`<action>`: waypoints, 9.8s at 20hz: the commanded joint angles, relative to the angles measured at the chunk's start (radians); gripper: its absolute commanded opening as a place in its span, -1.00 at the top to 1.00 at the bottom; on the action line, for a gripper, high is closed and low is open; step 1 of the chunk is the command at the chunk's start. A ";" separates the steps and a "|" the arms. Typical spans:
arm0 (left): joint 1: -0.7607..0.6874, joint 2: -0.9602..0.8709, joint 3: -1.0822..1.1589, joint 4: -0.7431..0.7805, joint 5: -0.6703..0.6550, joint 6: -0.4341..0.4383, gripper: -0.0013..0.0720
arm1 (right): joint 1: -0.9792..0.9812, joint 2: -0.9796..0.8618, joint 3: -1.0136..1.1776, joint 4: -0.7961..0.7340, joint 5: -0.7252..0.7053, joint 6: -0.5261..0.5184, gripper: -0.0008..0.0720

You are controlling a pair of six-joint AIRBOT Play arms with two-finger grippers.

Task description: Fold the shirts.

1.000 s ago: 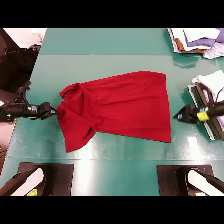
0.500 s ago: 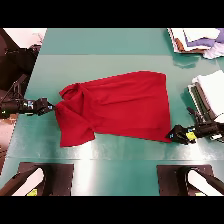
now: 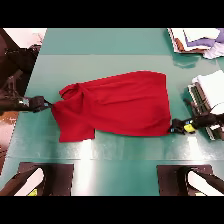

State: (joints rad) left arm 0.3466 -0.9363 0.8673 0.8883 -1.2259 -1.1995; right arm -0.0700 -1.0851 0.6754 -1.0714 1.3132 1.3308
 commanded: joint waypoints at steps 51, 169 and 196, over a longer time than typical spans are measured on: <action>-0.243 -0.637 0.625 0.058 0.198 0.134 0.89 | 0.012 -0.573 0.942 -0.087 -0.095 0.074 0.92; -0.209 -0.429 0.274 -0.053 0.087 -0.024 0.86 | -0.316 -0.553 0.495 0.165 0.092 -0.151 -0.42; -0.937 -0.900 0.713 -0.060 0.272 -0.161 0.89 | 0.107 -0.242 0.895 0.164 0.224 0.111 0.92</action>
State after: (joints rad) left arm -0.5167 -1.7729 1.5181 0.8284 -0.9600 -1.3315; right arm -0.0463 -1.3571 1.4601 -0.9077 1.5257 1.3537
